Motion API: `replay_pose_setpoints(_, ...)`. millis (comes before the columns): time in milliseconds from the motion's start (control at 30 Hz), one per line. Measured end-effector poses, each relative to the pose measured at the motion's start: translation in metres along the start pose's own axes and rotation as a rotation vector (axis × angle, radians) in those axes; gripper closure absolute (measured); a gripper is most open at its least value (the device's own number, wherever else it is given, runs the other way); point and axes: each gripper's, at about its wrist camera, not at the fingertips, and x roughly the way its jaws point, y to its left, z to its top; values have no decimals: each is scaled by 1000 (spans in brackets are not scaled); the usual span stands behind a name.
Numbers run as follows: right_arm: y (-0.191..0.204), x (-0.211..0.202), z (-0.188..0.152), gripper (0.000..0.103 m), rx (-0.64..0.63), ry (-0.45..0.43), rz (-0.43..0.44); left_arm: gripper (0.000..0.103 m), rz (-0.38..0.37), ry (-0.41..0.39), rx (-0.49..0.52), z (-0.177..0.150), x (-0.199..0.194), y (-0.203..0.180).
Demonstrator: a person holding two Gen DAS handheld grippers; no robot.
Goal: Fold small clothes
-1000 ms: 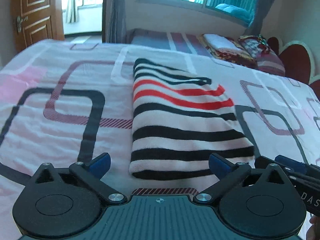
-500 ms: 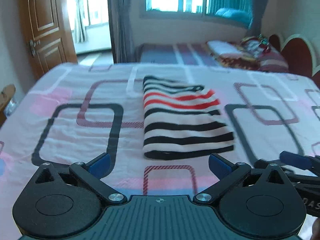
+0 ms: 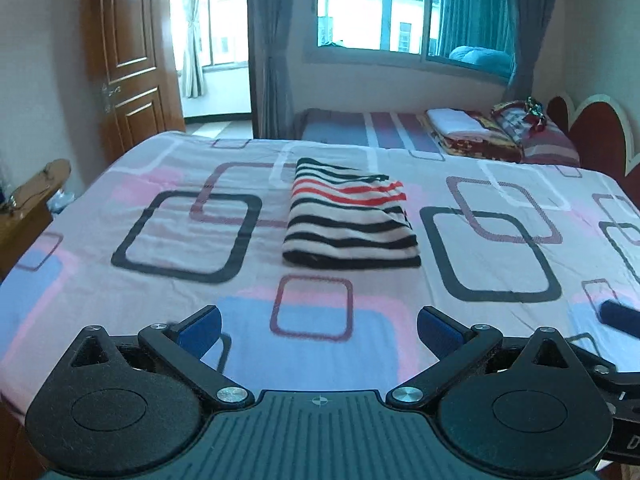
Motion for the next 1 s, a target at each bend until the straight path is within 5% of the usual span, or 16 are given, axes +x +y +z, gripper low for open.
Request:
replay_pose_setpoints(200, 9, -38, -7, 1, -28, -57, -193, 0, 29, 6, -19, -16, -26, -10)
replay_pose_setpoints(367, -1, -52, -13, 1, 4, -75, -250, 0, 44, 1, -7, -22, -40, -18)
replay_pose_setpoints(1000, -1, -82, -13, 1, 6, -172, -210, 0, 90, -32, 0, -24, -56, -23)
